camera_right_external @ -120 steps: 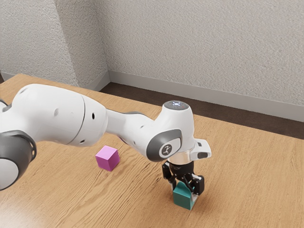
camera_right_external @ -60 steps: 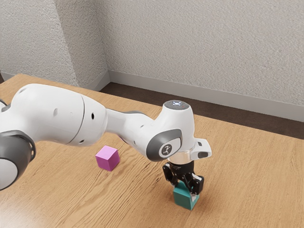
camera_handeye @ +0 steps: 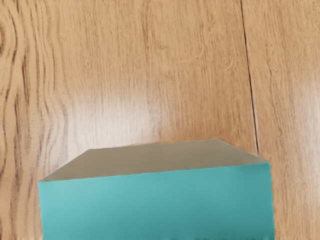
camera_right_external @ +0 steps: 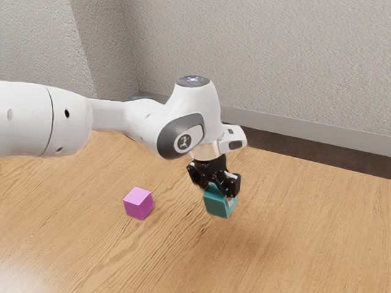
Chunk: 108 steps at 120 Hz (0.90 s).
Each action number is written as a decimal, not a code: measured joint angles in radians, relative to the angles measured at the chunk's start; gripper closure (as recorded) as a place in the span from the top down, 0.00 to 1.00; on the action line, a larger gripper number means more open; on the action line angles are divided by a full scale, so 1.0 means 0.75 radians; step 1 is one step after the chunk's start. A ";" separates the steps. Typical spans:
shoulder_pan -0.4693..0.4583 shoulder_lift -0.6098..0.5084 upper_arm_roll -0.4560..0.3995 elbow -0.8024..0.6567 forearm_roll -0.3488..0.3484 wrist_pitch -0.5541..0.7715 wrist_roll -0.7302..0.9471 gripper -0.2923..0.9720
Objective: Pick up the blue block with one arm, and put the blue block on the pink block with one arm
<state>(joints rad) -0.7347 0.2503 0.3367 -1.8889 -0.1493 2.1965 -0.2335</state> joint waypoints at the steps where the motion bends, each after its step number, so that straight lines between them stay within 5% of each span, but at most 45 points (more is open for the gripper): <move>1: 0.000 -0.006 0.001 -0.003 0.004 -0.002 0.000 0.51; 108: 0.305 -0.256 0.087 -0.248 0.322 -0.048 0.118 0.48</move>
<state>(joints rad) -0.5060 0.0580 0.4020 -2.0747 0.0921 2.1606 -0.1452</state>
